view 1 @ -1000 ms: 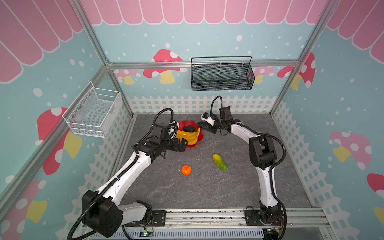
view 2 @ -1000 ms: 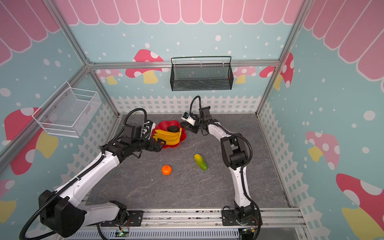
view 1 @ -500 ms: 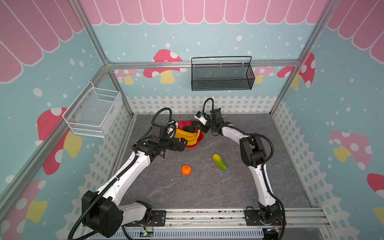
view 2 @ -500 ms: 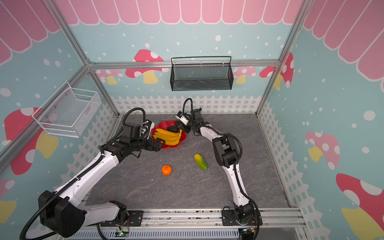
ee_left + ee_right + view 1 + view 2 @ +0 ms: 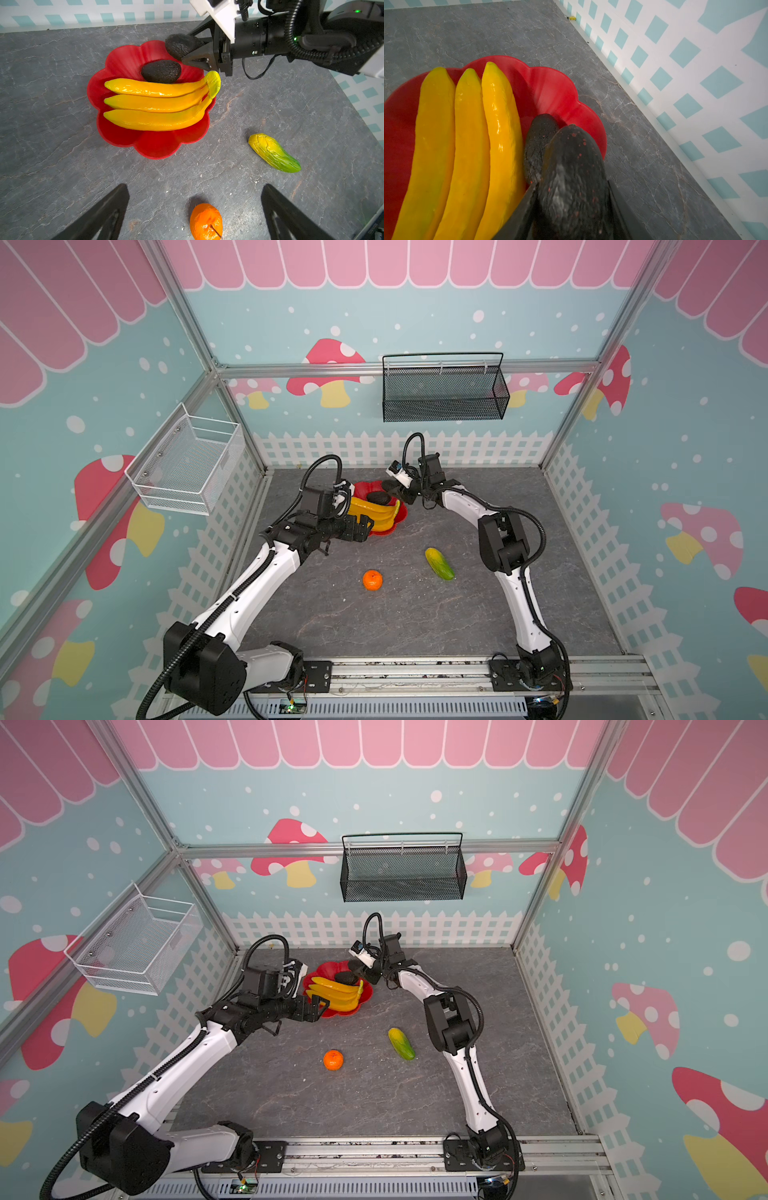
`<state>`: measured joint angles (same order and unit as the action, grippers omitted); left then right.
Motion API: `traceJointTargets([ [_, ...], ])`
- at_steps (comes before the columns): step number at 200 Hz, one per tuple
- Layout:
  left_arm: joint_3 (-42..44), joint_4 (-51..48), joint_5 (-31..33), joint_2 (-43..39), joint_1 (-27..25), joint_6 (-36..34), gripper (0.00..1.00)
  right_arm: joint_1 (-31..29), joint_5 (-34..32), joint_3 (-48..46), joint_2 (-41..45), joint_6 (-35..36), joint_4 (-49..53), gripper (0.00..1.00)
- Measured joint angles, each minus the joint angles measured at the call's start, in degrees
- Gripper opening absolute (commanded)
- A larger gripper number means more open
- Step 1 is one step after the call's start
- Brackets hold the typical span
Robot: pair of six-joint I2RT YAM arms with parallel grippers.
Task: Place and organize the fake fruits in the fruit bowl
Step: 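Grasp the dark avocado with the right gripper and place it in the red bowl, then release the avocado and move the right gripper down onto the yellow-green papaya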
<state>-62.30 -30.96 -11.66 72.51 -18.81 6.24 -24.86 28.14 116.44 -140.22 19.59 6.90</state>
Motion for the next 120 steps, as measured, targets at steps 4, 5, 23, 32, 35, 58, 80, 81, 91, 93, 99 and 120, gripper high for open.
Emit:
traceJointTargets([
  [4, 0.0, 0.0, 0.0, 0.0, 0.0, 0.0, 0.99, 0.0, 0.0, 0.0, 0.0, 0.2, 0.2, 0.53],
  [5, 0.0, 0.0, 0.0, 0.0, 0.0, 0.0, 0.99, 0.0, 0.0, 0.0, 0.0, 0.2, 0.3, 0.54],
  [23, 0.0, 0.0, 0.0, 0.0, 0.0, 0.0, 0.99, 0.0, 0.1, 0.0, 0.0, 0.8, 0.8, 0.70],
  [32, 0.0, 0.0, 0.0, 0.0, 0.0, 0.0, 0.99, 0.0, 0.2, 0.0, 0.0, 1.2, 0.8, 0.83],
  [35, 0.0, 0.0, 0.0, 0.0, 0.0, 0.0, 0.99, 0.0, 0.1, 0.0, 0.0, 0.6, 0.9, 0.85],
  [58, 0.0, 0.0, 0.0, 0.0, 0.0, 0.0, 0.99, 0.0, 0.4, -0.7, 0.0, 1.6, 0.2, 0.87],
  [80, 0.0, 0.0, 0.0, 0.0, 0.0, 0.0, 0.99, -0.1, 0.2, -2.5, 0.2, 1.4, -1.1, 0.86],
  [81, 0.0, 0.0, 0.0, 0.0, 0.0, 0.0, 0.99, -0.1, 0.2, -2.7, 0.2, 1.3, -1.2, 0.86],
  [91, 0.0, 0.0, 0.0, 0.0, 0.0, 0.0, 0.99, -0.2, 0.0, -4.2, 0.7, 1.0, -1.9, 0.85],
  [93, 0.0, 0.0, 0.0, 0.0, 0.0, 0.0, 0.99, -0.2, -0.1, -4.5, 0.9, 0.9, -2.1, 0.85],
  [99, 0.0, 0.0, 0.0, 0.0, 0.0, 0.0, 0.99, -0.3, -0.3, -5.8, 1.6, 0.6, -2.6, 0.86],
  [120, 0.0, 0.0, 0.0, 0.0, 0.0, 0.0, 0.99, -0.3, -2.7, -10.8, 5.7, -0.9, -4.5, 0.87],
])
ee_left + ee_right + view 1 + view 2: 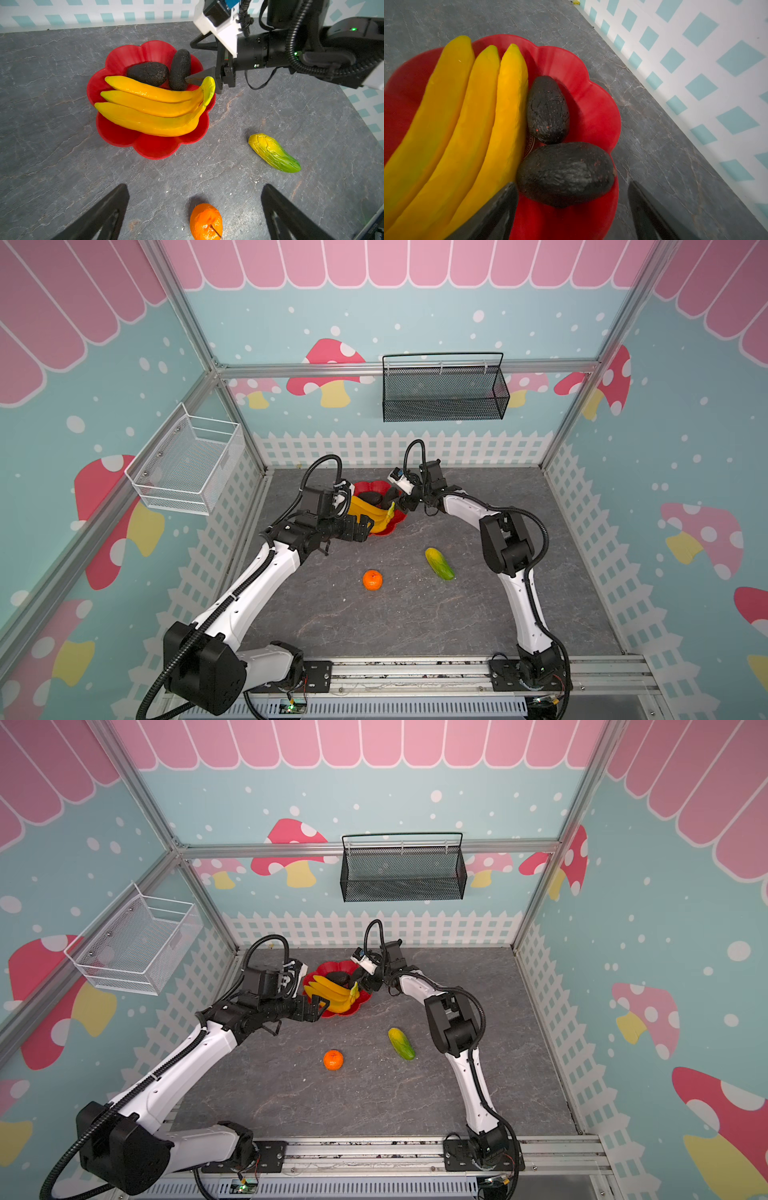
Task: Place and organize the fake fruits in the fruit bowl
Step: 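Release the avocado and move the right gripper down onto the yellow-green papaya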
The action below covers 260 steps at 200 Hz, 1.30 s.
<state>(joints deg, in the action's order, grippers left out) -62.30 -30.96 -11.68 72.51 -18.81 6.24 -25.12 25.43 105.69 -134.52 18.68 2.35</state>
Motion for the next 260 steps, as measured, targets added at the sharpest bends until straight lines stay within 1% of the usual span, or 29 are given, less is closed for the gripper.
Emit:
traceJointTargets([
  [31, 0.0, 0.0, -0.4, 0.0, 0.0, 0.0, 0.99, 0.9, -5.0, -9.6, 10.7, -4.0, -3.9, 0.88],
  [59, 0.0, 0.0, -1.2, 0.1, -0.6, 0.0, 0.99, 4.0, -8.9, -20.9, 22.4, -6.8, -5.8, 0.89],
  [72, -0.1, -0.1, -0.8, 0.6, -2.3, -0.2, 0.99, 5.2, -10.9, -27.1, 27.2, -7.4, -5.4, 0.89],
  [89, -0.2, -0.4, 1.4, 1.7, -6.8, -1.1, 0.99, 5.6, -12.1, -36.7, 33.1, -8.3, -4.5, 0.89],
  [105, -0.2, -1.0, 2.1, 2.1, -10.3, -1.8, 0.99, 4.8, -10.9, -46.9, 38.2, -9.4, -3.4, 0.89],
  [119, -0.2, -0.9, 2.4, 1.9, -11.1, -2.1, 0.99, 3.3, -10.1, -53.4, 41.8, -10.0, -0.8, 0.90],
  [144, -0.2, -0.9, 2.7, 1.7, -10.8, -2.1, 0.99, -0.5, -10.3, -59.0, 46.5, -11.9, 1.8, 0.90],
  [160, -0.2, -0.9, 2.7, 1.4, -10.9, -2.2, 0.99, -1.9, -11.1, -59.5, 47.6, -13.2, 2.6, 0.90],
  [180, -0.2, -1.0, 2.8, 1.0, -10.9, -2.2, 0.99, -2.4, -12.0, -59.5, 47.0, -14.3, 2.6, 0.90],
  [221, -0.2, -0.9, 3.7, 0.1, -10.9, -2.2, 0.99, -3.5, -14.1, -58.8, 42.3, -15.6, 3.0, 0.73],
  [243, -0.2, -0.9, 4.0, -0.1, -10.9, -2.2, 0.99, -4.0, -14.0, -58.6, 41.2, -15.9, 3.6, 0.47],
  [254, -0.2, -0.9, 4.3, -0.1, -10.8, -2.2, 0.99, -4.2, -13.8, -58.3, 41.1, -16.3, 3.9, 0.37],
  [260, -0.2, -0.9, 4.5, -0.1, -10.8, -2.2, 0.99, -4.2, -13.7, -58.0, 41.0, -16.6, 4.1, 0.34],
])
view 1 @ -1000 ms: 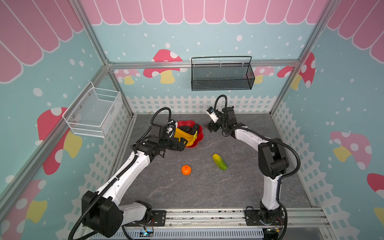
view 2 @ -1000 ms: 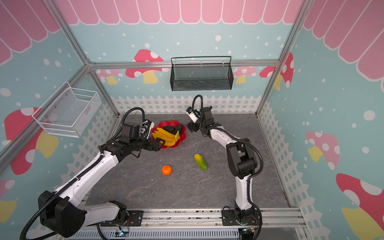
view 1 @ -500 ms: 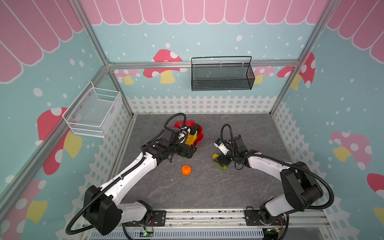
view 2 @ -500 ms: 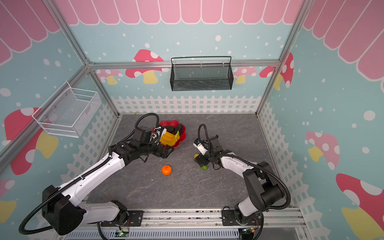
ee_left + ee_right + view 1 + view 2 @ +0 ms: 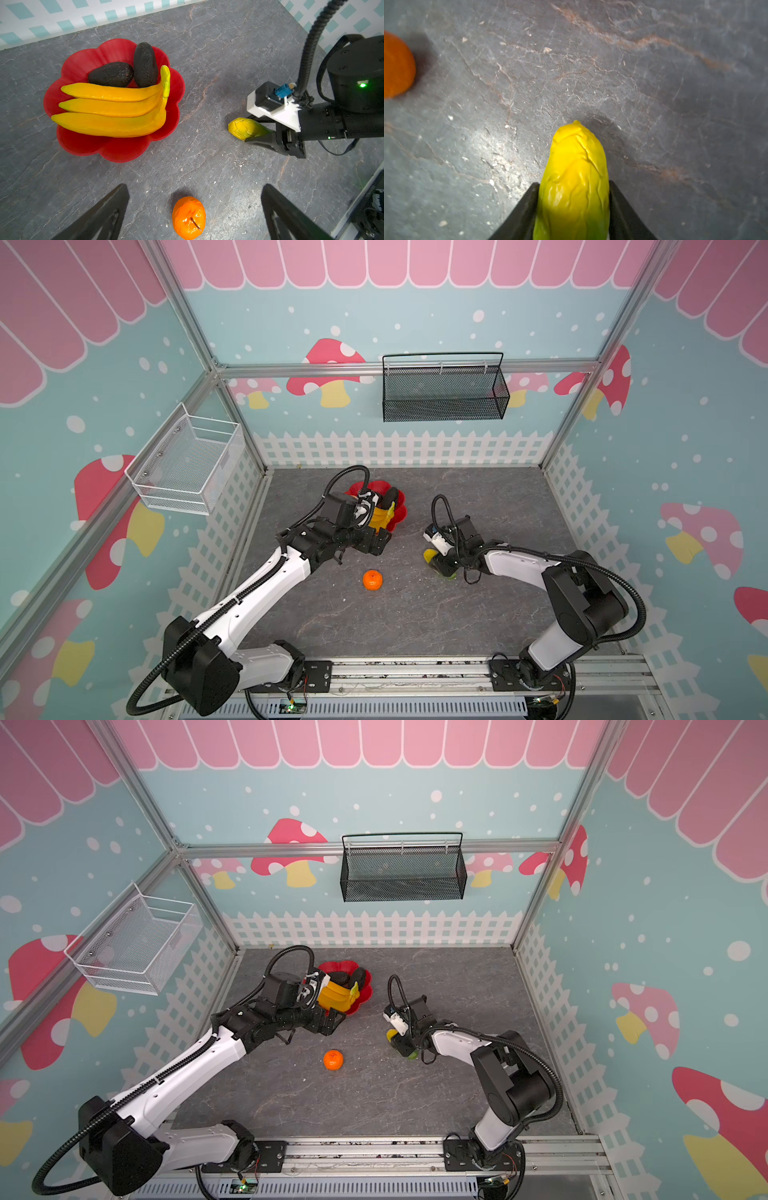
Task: Place and organize the fake fruits in the fruit bowl
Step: 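Grasp the papaya with the right gripper and carry it over the bowl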
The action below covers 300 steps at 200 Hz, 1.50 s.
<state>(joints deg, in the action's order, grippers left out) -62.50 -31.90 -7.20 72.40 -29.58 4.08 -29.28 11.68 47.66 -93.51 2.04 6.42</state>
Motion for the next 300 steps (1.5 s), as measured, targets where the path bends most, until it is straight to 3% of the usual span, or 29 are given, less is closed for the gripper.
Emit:
traceJointTargets([
  [63, 0.0, 0.0, 1.2, -1.4, 3.4, 0.4, 1.00, 0.0, 1.4, 8.5, -1.2, 1.7, 0.0, 0.32],
  [95, 0.0, 0.5, 1.2, -2.1, 5.6, 1.0, 0.99, 0.0, 1.9, 28.9, -9.8, 6.9, -0.1, 0.33],
  [150, 0.2, 1.8, 0.9, -3.0, 10.1, 1.8, 0.99, 0.0, 7.8, 62.2, -33.0, 23.8, -2.7, 0.36],
  [178, 0.7, 2.7, -0.1, -3.8, 12.9, 2.4, 0.99, 0.4, 11.6, 73.4, -44.0, 28.3, -4.0, 0.36],
  [230, 1.1, 3.8, -2.1, -4.1, 15.4, 3.5, 0.99, 0.8, 17.0, 80.1, -53.2, 31.7, -9.1, 0.42],
  [300, 1.1, 4.8, -4.7, -4.1, 17.6, 4.7, 0.99, 0.8, 21.2, 82.1, -54.1, 39.5, -10.3, 0.46],
])
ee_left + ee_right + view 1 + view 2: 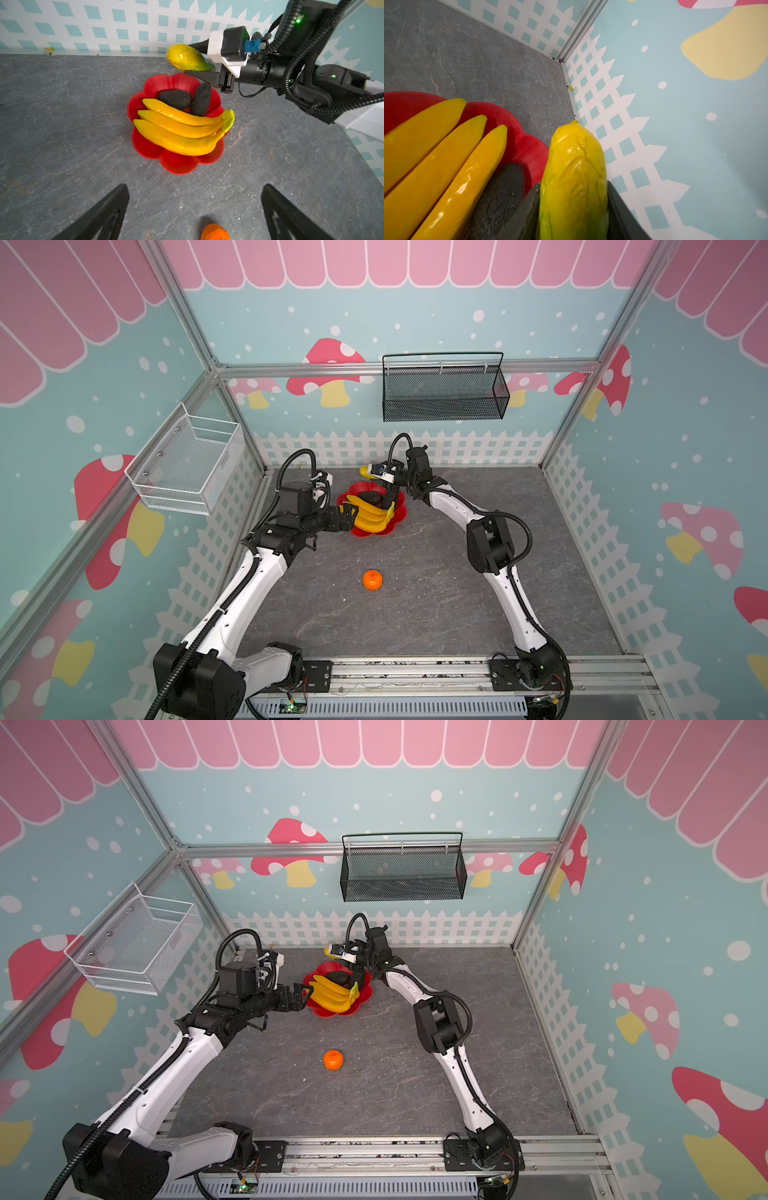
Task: Place and organize the fake fruits in the fruit bowl
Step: 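Grasp the papaya with the right gripper and carry it over the bowl, then release the papaya onto the bowl while the left gripper moves toward the tangerine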
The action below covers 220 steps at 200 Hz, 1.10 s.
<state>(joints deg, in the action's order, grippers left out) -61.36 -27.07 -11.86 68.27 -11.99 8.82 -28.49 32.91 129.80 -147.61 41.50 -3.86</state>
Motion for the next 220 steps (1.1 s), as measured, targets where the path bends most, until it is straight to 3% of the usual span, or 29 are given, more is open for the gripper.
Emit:
traceJointTargets([
  [63, 0.0, 0.2, -0.8, 0.0, 0.4, 0.0, 0.99, -0.1, 2.6, 0.0, -1.2, 4.9, 2.4, 0.52],
  [150, 0.0, 0.4, -1.7, 0.0, 1.5, 0.5, 0.99, -0.8, 1.2, 0.0, -2.6, 10.0, 3.8, 0.63],
  [189, 0.0, 0.5, -2.4, 0.1, 1.7, 1.1, 1.00, -0.9, 1.0, 0.0, -2.6, 8.0, 2.2, 0.68],
  [220, 0.1, 0.9, -3.0, 0.3, 1.8, 1.3, 0.99, -0.9, 0.7, -4.3, 0.1, 3.1, -3.3, 0.83],
])
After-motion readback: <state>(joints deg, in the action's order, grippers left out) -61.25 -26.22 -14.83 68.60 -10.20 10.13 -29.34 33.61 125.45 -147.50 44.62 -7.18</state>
